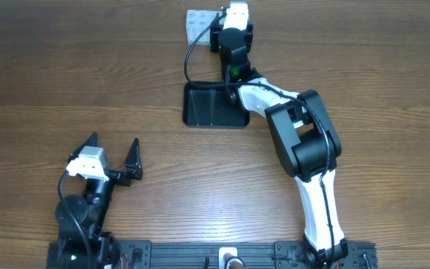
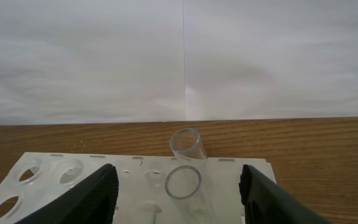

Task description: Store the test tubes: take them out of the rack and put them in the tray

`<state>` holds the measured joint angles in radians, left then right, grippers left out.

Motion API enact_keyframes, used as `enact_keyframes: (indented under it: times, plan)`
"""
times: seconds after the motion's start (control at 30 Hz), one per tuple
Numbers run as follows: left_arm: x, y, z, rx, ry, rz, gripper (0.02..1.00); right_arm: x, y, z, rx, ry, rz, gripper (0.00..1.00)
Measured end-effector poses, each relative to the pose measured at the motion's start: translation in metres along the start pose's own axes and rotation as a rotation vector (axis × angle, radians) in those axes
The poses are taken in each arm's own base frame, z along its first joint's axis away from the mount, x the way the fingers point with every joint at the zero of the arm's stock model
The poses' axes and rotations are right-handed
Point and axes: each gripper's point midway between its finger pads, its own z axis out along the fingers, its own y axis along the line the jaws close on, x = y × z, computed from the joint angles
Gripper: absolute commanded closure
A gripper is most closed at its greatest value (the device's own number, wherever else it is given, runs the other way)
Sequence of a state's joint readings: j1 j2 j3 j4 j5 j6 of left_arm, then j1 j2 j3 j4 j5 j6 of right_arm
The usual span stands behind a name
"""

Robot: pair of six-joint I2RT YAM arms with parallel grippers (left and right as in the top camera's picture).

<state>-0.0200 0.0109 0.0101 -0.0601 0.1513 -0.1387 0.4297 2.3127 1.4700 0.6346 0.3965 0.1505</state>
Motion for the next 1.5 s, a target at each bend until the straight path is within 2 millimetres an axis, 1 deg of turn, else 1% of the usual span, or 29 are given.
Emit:
enact_keyframes:
  times: [0.2,0.37,0.53,0.67,0.77,0.9,1.07,1.2,1.3,1.5]
  plan:
    - [0.000,0.000,0.000,0.000,0.000,0.000,0.020,0.002,-0.001,0.001,0.001,0.004,-0.003,0.505]
    - [0.000,0.000,0.000,0.000,0.000,0.000,0.020,0.008,-0.001,0.002,0.003,0.012,-0.006,0.531]
    - [0.000,0.000,0.000,0.000,0.000,0.000,0.020,0.009,-0.001,0.002,0.004,0.013,-0.006,0.560]
    - [0.000,0.000,0.000,0.000,0.000,0.000,0.023,0.008,-0.002,0.002,0.004,0.011,-0.006,0.610]
    - [0.000,0.000,0.000,0.000,0.000,0.000,0.020,0.005,-0.002,0.002,0.003,-0.001,0.001,0.610]
    - [0.000,0.000,0.000,0.000,0.000,0.000,0.020,-0.002,-0.002,0.002,0.002,-0.028,0.012,0.581]
    - [0.000,0.000,0.000,0.000,0.000,0.000,0.020,-0.002,-0.002,0.002,0.003,-0.031,0.013,0.584]
    - [0.000,0.000,0.000,0.000,0.000,0.000,0.020,-0.003,-0.002,0.002,0.003,-0.033,0.008,0.634]
    - [0.000,0.000,0.000,0.000,0.000,0.000,0.020,-0.003,-0.003,0.003,0.004,-0.035,0.001,0.728]
    - [0.000,0.000,0.000,0.000,0.000,0.000,0.020,-0.004,-0.004,0.003,0.006,-0.035,-0.002,0.715]
